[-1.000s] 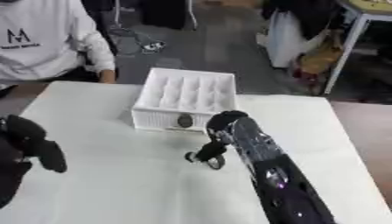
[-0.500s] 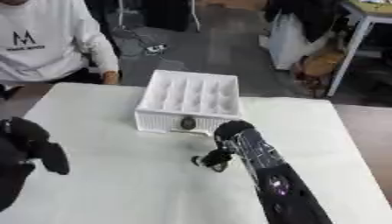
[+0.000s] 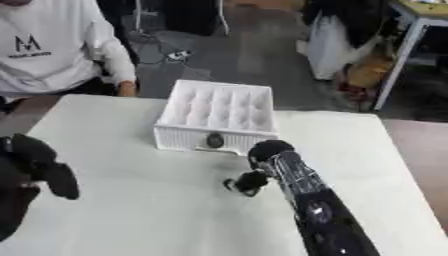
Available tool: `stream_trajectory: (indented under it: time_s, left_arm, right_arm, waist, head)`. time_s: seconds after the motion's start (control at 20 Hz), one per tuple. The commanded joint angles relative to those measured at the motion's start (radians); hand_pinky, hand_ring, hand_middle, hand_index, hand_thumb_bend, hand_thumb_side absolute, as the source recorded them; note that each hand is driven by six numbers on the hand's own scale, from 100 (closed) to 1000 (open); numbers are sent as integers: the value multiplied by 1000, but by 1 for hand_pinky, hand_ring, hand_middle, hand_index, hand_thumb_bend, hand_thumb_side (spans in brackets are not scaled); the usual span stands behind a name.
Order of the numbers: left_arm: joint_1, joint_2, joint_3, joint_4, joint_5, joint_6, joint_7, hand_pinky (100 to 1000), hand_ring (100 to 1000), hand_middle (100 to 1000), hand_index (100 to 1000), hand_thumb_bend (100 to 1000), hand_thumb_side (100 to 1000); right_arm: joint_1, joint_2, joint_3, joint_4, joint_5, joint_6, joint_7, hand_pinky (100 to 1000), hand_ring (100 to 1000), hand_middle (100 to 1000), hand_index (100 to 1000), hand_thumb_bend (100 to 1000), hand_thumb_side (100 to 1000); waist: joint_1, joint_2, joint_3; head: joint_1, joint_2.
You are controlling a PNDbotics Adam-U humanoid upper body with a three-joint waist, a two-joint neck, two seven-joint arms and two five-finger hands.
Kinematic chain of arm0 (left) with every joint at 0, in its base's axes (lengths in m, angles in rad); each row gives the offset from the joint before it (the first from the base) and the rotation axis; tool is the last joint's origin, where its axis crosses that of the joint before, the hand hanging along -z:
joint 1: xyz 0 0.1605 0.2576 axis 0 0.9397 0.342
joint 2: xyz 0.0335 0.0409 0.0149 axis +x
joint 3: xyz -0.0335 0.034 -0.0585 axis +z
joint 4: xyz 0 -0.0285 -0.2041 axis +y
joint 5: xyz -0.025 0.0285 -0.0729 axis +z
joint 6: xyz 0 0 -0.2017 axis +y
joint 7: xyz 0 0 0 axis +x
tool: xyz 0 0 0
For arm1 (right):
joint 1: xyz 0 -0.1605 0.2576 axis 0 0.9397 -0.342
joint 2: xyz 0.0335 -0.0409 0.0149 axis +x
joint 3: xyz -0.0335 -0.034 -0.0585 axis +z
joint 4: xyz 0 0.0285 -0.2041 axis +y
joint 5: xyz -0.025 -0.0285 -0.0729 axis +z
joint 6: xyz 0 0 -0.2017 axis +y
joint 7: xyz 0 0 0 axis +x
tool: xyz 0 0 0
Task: Pick up objects on the table and place them in the box.
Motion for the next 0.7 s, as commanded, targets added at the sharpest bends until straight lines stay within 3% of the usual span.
stream_trajectory:
  time_s: [0.05, 0.3, 0.45, 0.5, 0.55, 0.7]
  left_arm:
    - [-13, 20, 8, -18, -2, 0, 4, 531, 552, 741, 712, 539, 670]
    - [-33, 48, 8, -18, -2, -13, 6, 535, 554, 741, 711, 538, 672]
    - [-55, 132, -10, -18, -10, -42, -13, 539, 556, 741, 709, 536, 679]
    - [-61, 157, -16, -18, -14, -53, -20, 541, 557, 742, 709, 573, 698]
    - [-69, 188, -23, -18, -19, -65, -29, 543, 559, 742, 708, 535, 683]
    - [-92, 269, -44, -18, -32, -100, -47, 550, 563, 742, 708, 534, 689]
  right_arm:
    - [-17, -10, -12, -4, -2, 4, -10, 812, 651, 669, 786, 498, 928]
    - [-15, -10, -10, 1, -17, -1, -6, 808, 650, 668, 789, 497, 922]
    - [-11, -13, -6, 3, -16, -8, -6, 805, 654, 674, 791, 491, 920]
    - [-10, -13, -5, 3, -16, -11, -7, 805, 655, 676, 790, 483, 928]
    - [-10, -14, -4, 4, -15, -13, -9, 806, 656, 677, 790, 487, 919]
    - [-10, -17, -2, 6, -13, -20, -13, 805, 657, 677, 788, 480, 914]
  waist:
    - [6, -16, -3]
    - [17, -20, -11]
    - [30, -26, -8]
    - [33, -27, -8]
    - [35, -28, -8]
    - [39, -30, -7]
  head:
    - [-70, 27]
    - [-72, 9]
    - [-57, 0]
    - [-55, -3]
    - [-53, -5]
    - [-45, -12]
